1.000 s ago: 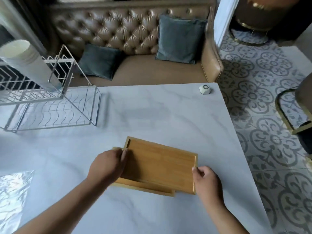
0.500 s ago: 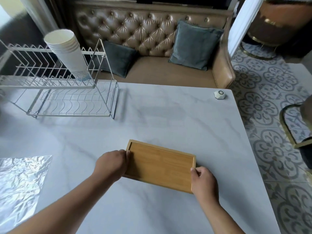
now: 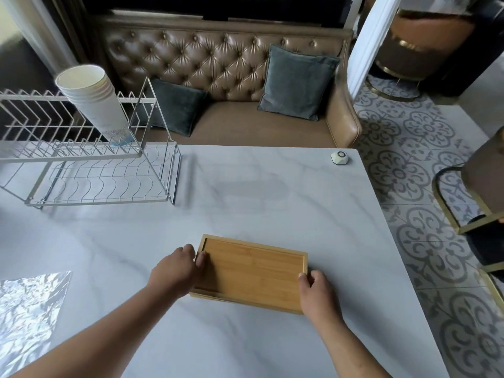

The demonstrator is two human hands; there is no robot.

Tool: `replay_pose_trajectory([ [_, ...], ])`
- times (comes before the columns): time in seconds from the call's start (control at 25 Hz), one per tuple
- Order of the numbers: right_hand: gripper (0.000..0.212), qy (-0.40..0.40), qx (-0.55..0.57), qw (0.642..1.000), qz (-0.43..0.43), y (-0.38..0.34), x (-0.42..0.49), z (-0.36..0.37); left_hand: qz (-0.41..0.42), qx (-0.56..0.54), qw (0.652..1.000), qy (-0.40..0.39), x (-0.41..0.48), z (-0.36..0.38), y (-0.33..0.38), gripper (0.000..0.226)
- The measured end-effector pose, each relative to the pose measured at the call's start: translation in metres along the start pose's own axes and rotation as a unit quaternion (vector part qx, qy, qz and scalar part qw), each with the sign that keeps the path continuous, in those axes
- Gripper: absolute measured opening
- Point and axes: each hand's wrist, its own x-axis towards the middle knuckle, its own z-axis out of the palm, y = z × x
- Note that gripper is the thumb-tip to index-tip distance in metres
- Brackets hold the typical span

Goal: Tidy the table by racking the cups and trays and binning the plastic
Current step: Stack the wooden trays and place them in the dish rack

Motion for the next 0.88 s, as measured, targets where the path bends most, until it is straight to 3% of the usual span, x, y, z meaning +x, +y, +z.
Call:
replay_pose_trajectory([
  [0.08,0.035,-0.068,0.081,0.994,0.04,0.003,0.002,0.004,-0.078,-0.19,0.973,-0.105,0.003,-0.002,0.002,0.067],
  [0.2,0.04,-0.138,0.146,0.976,0.089,0.009,0.001,0.012,-0.167,-0.403,0.876,-0.205,-0.005,-0.002,0.01,0.076],
  [0.32,0.035,-0.146,0.18,0.967,0.108,0.012,0.003,0.012,-0.186,-0.446,0.852,-0.202,-0.009,0.0,0.014,0.08],
  [0.56,0.032,-0.166,0.231,0.95,0.129,0.017,0.005,0.007,-0.173,-0.467,0.844,-0.201,-0.009,-0.017,0.021,0.073],
  [0.76,0.028,-0.2,0.301,0.92,0.15,0.024,0.009,-0.005,-0.163,-0.428,0.846,-0.273,-0.011,-0.032,0.025,0.086],
  [0.88,0.03,-0.22,0.345,0.898,0.16,0.027,0.012,-0.011,-0.135,-0.513,0.79,-0.308,-0.02,-0.029,0.037,0.082],
])
